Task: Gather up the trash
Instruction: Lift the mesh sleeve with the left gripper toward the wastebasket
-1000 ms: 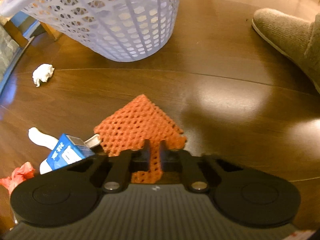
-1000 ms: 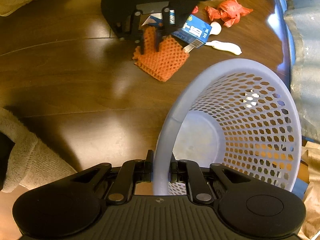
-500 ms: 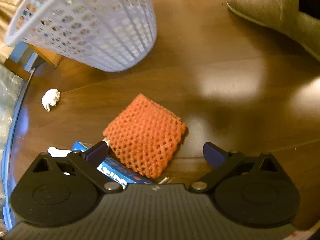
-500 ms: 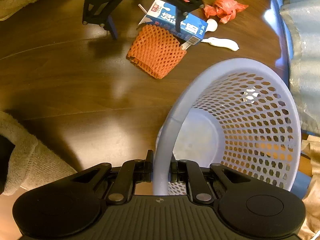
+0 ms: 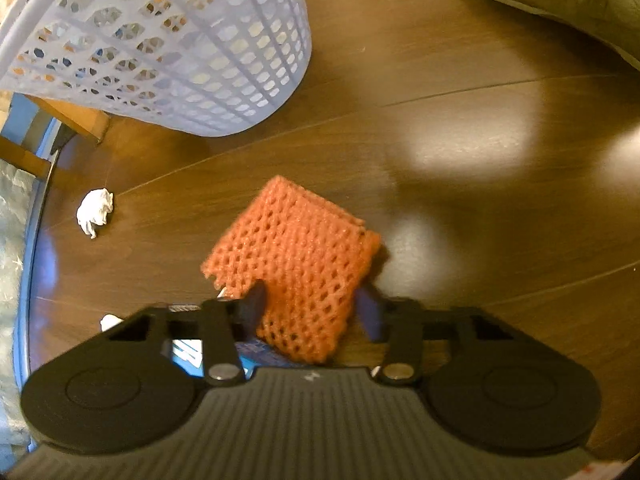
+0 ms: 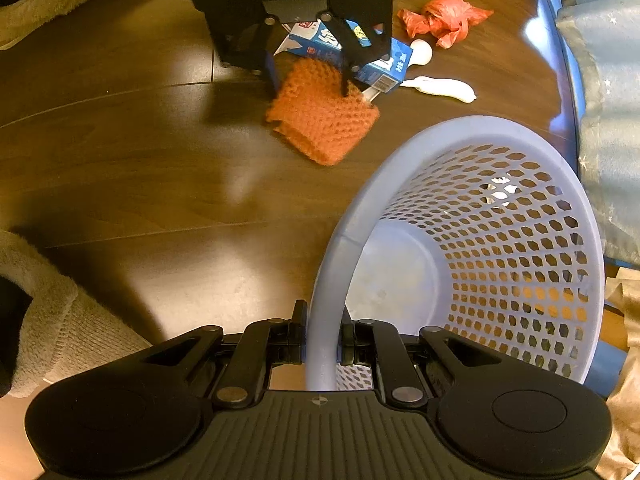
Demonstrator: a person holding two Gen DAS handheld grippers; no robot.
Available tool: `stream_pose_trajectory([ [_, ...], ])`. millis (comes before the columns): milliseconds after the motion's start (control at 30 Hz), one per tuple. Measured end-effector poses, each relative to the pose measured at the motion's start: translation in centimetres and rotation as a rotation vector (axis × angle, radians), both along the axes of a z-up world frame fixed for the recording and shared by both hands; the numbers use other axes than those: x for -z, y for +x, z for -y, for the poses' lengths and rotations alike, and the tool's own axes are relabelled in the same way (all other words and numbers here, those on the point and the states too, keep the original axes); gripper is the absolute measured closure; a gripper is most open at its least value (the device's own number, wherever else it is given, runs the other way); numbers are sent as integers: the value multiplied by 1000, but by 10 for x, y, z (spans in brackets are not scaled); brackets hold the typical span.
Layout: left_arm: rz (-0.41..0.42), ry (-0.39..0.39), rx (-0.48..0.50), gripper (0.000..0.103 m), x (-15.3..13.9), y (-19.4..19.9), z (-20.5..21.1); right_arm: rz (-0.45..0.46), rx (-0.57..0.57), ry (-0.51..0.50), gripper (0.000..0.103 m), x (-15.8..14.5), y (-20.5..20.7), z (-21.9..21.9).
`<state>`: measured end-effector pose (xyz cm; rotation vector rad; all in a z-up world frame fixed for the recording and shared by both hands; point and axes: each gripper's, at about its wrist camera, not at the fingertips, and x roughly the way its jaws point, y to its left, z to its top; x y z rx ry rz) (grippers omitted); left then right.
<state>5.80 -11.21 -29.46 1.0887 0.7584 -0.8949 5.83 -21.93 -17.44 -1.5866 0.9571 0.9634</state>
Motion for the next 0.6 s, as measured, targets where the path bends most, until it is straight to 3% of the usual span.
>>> stream_pose_trajectory([
  [67,-10,-1,-13,95,1,2,0,1,1,0,94,0,0,0],
  [133,-7,-9,-17,98,0,3,-1,3,4,1,94,-1,0,0],
  [333,-29,-118,-144,99,-28,13,-11,5,11,-1,94,0,3,-2],
  [600,53,-251,-275,99,-108,31,-29,6,24,0,94,0,5,-2],
])
